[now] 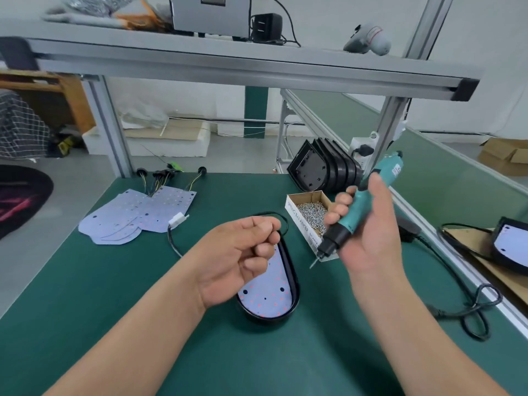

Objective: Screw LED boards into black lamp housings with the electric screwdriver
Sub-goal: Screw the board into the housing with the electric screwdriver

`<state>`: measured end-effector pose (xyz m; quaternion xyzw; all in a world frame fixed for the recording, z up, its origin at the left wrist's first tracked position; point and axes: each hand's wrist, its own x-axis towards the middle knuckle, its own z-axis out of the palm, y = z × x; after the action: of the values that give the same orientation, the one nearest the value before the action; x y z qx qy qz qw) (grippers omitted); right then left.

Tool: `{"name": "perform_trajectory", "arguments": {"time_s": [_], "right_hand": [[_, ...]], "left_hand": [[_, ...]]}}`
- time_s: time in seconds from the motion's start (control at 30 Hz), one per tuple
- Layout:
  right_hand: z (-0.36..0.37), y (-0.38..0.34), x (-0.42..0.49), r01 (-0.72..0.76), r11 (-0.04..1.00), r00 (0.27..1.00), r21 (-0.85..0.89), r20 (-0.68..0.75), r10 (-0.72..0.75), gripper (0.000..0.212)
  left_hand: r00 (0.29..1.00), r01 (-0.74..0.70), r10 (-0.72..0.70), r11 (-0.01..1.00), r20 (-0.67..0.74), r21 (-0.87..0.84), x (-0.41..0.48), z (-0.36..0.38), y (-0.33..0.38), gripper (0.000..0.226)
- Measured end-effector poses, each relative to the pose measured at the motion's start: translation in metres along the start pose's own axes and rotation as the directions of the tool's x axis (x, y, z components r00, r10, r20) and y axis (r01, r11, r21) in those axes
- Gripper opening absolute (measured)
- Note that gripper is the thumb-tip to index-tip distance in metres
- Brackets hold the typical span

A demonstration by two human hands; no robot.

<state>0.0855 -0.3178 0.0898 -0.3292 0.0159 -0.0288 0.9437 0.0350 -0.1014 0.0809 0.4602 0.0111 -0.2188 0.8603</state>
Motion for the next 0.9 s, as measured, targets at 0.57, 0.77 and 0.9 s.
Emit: {"name": "perform_trajectory", "arguments": {"time_s": [0.57, 0.77, 0.9], "right_hand": [[0.034, 0.044, 0.001, 0.145, 0.972, 0.989, 0.185, -0.023, -0.143, 0.035], [0.033, 0.047, -0.004, 0.157, 0.977, 0.984, 0.146, 0.057, -0.167, 0.034], [0.032, 0.048, -0.004, 0.156, 0.978, 0.984, 0.141, 0.066, -0.166, 0.035]], "left_hand": [[0.990, -0.108, 0.130, 0.953, -0.062, 0.282, -0.010, -0.030, -0.024, 0.015], [0.981, -0.151, 0.180, 0.940, -0.071, 0.306, -0.011, -0.028, -0.025, 0.018], [0.982, -0.149, 0.179, 0.933, -0.062, 0.327, -0.012, -0.029, -0.026, 0.019]]}}
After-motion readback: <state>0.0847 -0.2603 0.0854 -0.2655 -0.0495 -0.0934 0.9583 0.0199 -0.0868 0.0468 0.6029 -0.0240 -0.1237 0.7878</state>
